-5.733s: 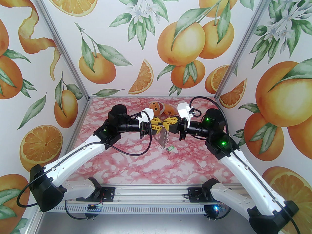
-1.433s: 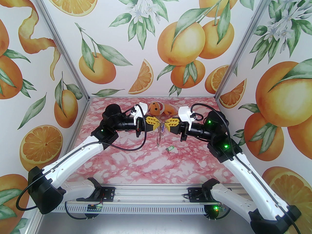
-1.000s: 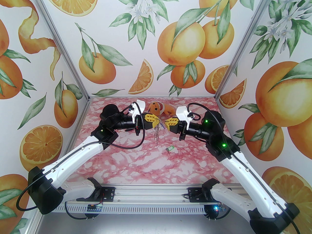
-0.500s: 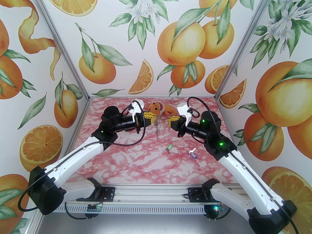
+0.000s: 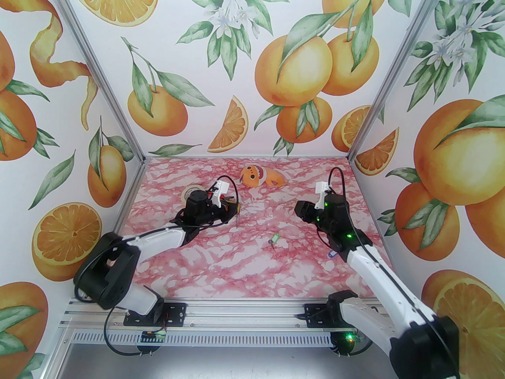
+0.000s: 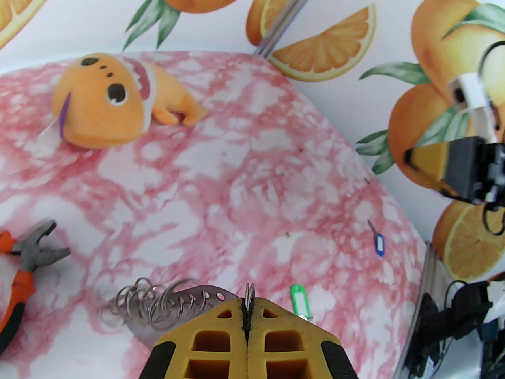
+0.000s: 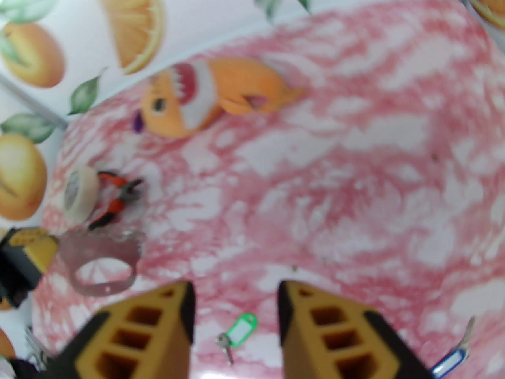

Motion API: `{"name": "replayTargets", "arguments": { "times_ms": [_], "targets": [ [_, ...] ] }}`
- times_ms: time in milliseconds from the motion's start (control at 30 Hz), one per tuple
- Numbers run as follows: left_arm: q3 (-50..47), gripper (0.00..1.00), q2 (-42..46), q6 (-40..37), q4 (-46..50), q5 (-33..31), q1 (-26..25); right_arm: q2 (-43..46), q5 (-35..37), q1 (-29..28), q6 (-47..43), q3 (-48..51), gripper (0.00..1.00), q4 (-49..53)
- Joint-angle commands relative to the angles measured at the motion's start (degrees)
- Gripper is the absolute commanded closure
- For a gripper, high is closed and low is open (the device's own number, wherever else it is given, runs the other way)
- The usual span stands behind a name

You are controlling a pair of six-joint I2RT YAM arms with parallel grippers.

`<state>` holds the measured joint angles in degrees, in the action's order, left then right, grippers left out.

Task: Remove the keys from the keyring

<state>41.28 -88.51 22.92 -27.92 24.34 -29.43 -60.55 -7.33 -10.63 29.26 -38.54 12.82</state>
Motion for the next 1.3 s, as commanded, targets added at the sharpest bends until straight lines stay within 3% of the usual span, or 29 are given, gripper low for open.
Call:
{"name": "replayTargets", "arguments": {
  "times_ms": [0, 300, 500, 567, 667, 800, 900, 1000, 1067, 1167, 1267],
  "targets": [
    [-2.59, 1.00, -0.43, 2.55, -0.75, -3.25, 0.51, -2.10, 3.81, 1.62, 1.92, 0.71, 0.50, -1.30],
    [-13.00, 0.76, 14.36, 2.03, 12.24, -10.85, 0.33, -8.28, 12.83, 2.96, -1.41, -2.05, 0.34, 1.27],
    [-17.19, 0.53, 29.10, 3.37, 28.49, -22.21, 0.08, -11.91, 19.32, 3.33, -4.86, -2.67, 0.22, -0.05],
    [-17.88, 0.38, 35.33, 3.39, 35.45, -30.16, 0.16, -13.71, 22.60, 3.29, -7.45, -2.83, 0.14, -2.06],
    [-16.92, 0.03, 42.44, 2.77, 43.61, -39.36, 1.29, -17.35, 27.59, 3.38, -10.08, -3.73, 0.03, -5.22],
    [-13.79, 0.00, 42.92, -2.66, 45.43, -43.87, 4.69, -21.84, 31.28, 3.37, -14.11, -4.61, 0.00, -10.49],
    [-10.11, 0.00, 36.70, -11.82, 41.13, -46.64, 10.29, -23.66, 33.25, 3.41, -17.54, -3.17, 0.00, -17.18],
    [-12.23, 0.00, 28.93, -23.24, 24.69, -50.85, 14.60, -25.01, 28.18, 3.41, -23.51, 2.54, 0.00, -34.41],
    [-15.13, 0.00, 22.78, -28.83, 10.43, -45.84, 18.83, -26.28, 24.65, 4.05, -24.61, 5.67, 0.00, -43.62],
    [-17.19, 0.00, 13.01, -29.47, -5.10, -42.38, 21.77, -26.62, 18.91, 4.19, -26.36, 8.94, 0.00, -49.76],
    [-21.78, 0.00, 6.52, -32.81, -24.60, -36.77, 22.28, -28.32, 13.27, 4.24, -28.54, 19.13, 0.00, -69.85]
  ]
}}
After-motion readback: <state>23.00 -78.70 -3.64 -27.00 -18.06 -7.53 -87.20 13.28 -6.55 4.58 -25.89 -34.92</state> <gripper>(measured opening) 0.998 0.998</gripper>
